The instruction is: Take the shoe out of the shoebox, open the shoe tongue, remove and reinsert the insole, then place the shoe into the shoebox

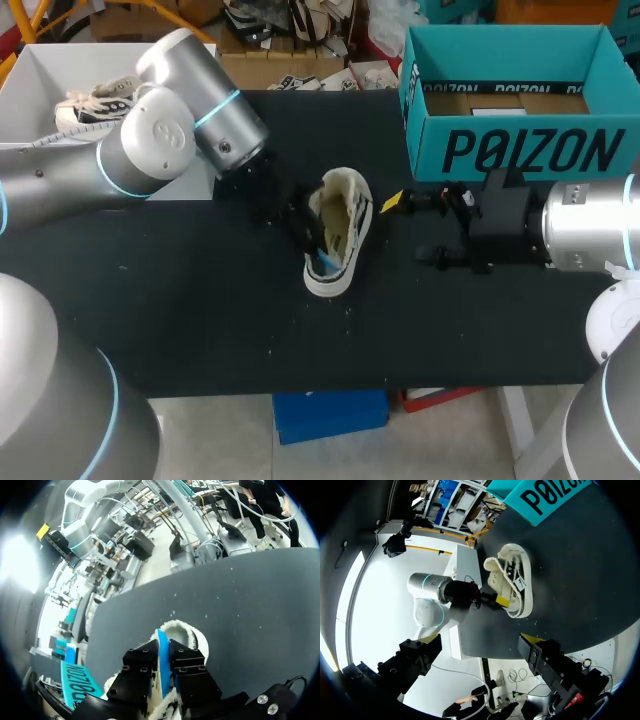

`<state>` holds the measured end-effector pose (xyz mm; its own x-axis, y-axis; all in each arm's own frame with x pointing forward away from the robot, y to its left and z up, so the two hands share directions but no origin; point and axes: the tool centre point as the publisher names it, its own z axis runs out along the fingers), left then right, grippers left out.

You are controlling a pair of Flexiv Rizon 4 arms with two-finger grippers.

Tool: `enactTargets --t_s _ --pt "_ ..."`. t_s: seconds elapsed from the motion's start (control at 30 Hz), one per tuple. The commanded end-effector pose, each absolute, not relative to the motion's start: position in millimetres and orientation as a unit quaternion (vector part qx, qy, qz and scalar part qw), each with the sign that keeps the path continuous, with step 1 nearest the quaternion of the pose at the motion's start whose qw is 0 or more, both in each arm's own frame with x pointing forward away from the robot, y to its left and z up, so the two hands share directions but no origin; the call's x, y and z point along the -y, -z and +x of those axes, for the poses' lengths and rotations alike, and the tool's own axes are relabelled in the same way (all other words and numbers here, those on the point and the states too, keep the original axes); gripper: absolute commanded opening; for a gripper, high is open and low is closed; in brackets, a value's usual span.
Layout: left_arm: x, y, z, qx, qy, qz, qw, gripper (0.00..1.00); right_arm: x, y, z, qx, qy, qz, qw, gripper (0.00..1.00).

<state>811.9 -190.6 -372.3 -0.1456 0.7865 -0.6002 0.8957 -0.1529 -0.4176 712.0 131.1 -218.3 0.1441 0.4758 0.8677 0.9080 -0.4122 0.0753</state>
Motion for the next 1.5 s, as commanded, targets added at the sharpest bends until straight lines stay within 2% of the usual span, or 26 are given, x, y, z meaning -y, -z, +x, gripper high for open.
enactTargets --t_s 0.03,0.23,0.27,0.4,0.43,0.47,0.73,1.0,1.5 --pt "185.3 364.5 808.9 -0.642 0.401 0.651 0.058 1.0 -131.7 218.4 712.3 0.484 0.44 -0.716 0.245 1.0" --pt "172.9 334.7 810.5 -0.638 0.406 0.651 0.062 1.0 -131.7 218.4 712.3 0.484 0.44 -0.716 0.245 1.0" --pt "171.8 331.6 812.1 -0.641 0.402 0.651 0.064 0.96 -131.7 218.4 712.3 0.484 0.44 -0.716 0.245 1.0" --pt "172.3 329.1 818.4 -0.652 0.367 0.66 0.066 0.28 -131.7 218.4 712.3 0.484 0.44 -0.716 0.245 1.0" --pt "172.9 331.0 819.0 -0.655 0.35 0.667 0.063 0.03 -131.7 218.4 712.3 0.484 0.44 -0.716 0.245 1.0" --pt "173.2 333.0 819.1 -0.657 0.333 0.674 0.058 0.0 -131.7 218.4 712.3 0.484 0.44 -0.716 0.245 1.0" --pt "170.7 349.5 813.0 -0.674 0.254 0.693 0.028 0.0 -131.7 218.4 712.3 0.484 0.44 -0.716 0.245 1.0" --pt "159.2 369.8 809.3 -0.694 0.235 0.681 0.005 0.0 -131.7 218.4 712.3 0.484 0.44 -0.716 0.245 1.0" --pt "176.7 380.9 815.4 -0.687 0.219 0.692 0.015 0.0 -131.7 218.4 712.3 0.484 0.44 -0.716 0.245 1.0"
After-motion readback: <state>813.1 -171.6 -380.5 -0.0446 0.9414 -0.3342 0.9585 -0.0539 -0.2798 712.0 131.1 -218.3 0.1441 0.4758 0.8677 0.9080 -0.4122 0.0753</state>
